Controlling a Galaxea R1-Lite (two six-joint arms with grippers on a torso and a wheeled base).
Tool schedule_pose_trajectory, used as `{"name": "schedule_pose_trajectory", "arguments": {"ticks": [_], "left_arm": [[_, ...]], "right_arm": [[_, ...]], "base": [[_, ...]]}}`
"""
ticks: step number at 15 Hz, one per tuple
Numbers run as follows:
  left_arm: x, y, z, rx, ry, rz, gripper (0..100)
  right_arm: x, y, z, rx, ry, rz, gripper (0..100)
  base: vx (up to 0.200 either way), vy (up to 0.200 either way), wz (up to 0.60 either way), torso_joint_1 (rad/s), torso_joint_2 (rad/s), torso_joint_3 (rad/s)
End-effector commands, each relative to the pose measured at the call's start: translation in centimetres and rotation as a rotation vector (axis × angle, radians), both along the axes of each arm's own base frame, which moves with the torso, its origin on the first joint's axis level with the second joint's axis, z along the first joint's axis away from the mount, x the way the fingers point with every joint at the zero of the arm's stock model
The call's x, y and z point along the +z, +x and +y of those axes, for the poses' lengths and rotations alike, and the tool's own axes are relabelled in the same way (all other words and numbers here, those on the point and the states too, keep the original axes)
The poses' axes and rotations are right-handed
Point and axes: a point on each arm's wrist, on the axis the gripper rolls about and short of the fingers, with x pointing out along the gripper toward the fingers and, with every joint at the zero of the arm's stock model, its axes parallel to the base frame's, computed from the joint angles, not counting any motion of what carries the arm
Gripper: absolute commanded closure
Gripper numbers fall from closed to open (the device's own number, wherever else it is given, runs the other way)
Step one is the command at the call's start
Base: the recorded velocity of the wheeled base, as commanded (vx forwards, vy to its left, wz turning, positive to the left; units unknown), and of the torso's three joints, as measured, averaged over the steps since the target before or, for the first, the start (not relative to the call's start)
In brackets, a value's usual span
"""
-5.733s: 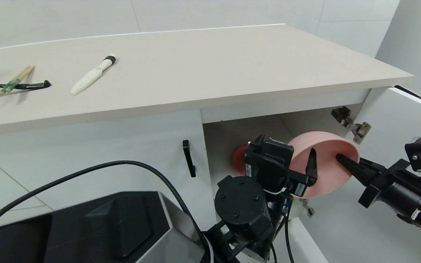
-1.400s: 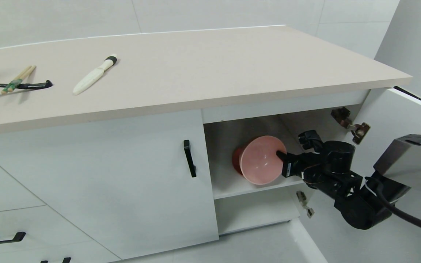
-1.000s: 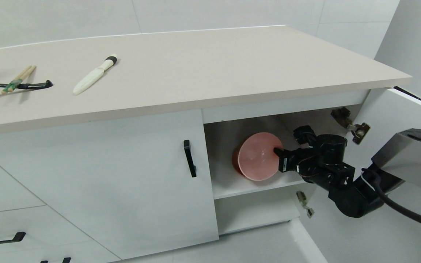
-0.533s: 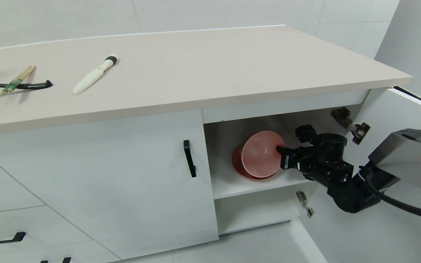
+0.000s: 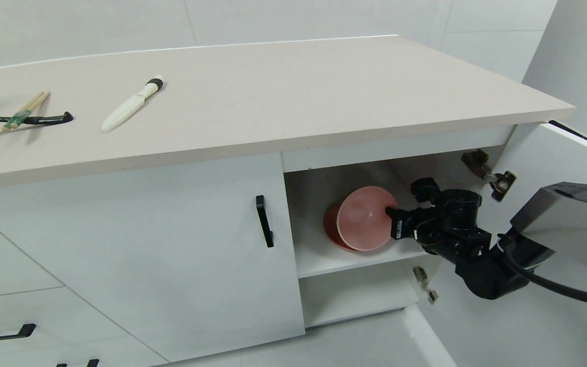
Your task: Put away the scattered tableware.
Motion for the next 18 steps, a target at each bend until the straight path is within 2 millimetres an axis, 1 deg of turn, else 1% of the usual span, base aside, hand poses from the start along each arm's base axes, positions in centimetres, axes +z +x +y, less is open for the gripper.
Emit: {"name": "schedule_pose_trajectory", "arguments": {"ticks": [1,3,4,6,9,10,11,12,13,14,17,18], "left_arm": [[0.0,0.0,0.0,0.001,0.001,0.001,0],[0.0,0.0,0.0,0.001,0.001,0.001,0],[0.0,0.0,0.0,0.001,0.001,0.001,0],[0.0,0.0,0.0,0.001,-0.001,0.001,0],[0.0,0.0,0.0,0.001,-0.001,0.001,0],[0.0,0.0,0.0,0.001,-0.001,0.001,0],[0.0,0.0,0.0,0.001,-0.001,0.001,0],[0.0,0.0,0.0,0.001,-0.001,0.001,0],[0.0,0.0,0.0,0.001,-0.001,0.001,0],[0.0,0.0,0.0,0.001,-0.001,0.001,0],[0.0,0.0,0.0,0.001,-0.002,0.003,0],[0.0,0.0,0.0,0.001,-0.002,0.003,0]], "right_arm": [[-0.2,-0.1,0.0,0.0,-0.003,0.007,100],[-0.5,-0.1,0.0,-0.002,-0.004,0.016,100],[-0.6,-0.1,0.0,-0.005,-0.005,0.017,0],[-0.7,0.0,0.0,-0.021,-0.008,0.017,0],[-0.1,0.0,0.1,-0.018,0.006,-0.02,0],[1.1,-0.4,0.4,-0.009,0.017,-0.051,0],[1.6,-0.7,0.4,-0.006,0.021,-0.061,0],[2.5,-1.4,0.5,0.002,0.024,-0.072,0],[3.6,-3.2,0.6,0.022,0.023,-0.071,0],[4.1,-4.6,0.5,0.035,0.014,-0.068,0],[5.8,-9.7,0.2,0.093,-0.011,-0.113,0],[6.5,-11.8,-0.2,0.113,-0.01,-0.118,0]], "base": [[0.0,0.0,0.0,0.0,0.0,0.0],[0.0,0.0,0.0,0.0,0.0,0.0],[0.0,0.0,0.0,0.0,0.0,0.0],[0.0,0.0,0.0,0.0,0.0,0.0],[0.0,0.0,0.0,0.0,0.0,0.0],[0.0,0.0,0.0,0.0,0.0,0.0],[0.0,0.0,0.0,0.0,0.0,0.0],[0.0,0.0,0.0,0.0,0.0,0.0],[0.0,0.0,0.0,0.0,0.0,0.0],[0.0,0.0,0.0,0.0,0.0,0.0],[0.0,0.0,0.0,0.0,0.0,0.0],[0.0,0.0,0.0,0.0,0.0,0.0]]}}
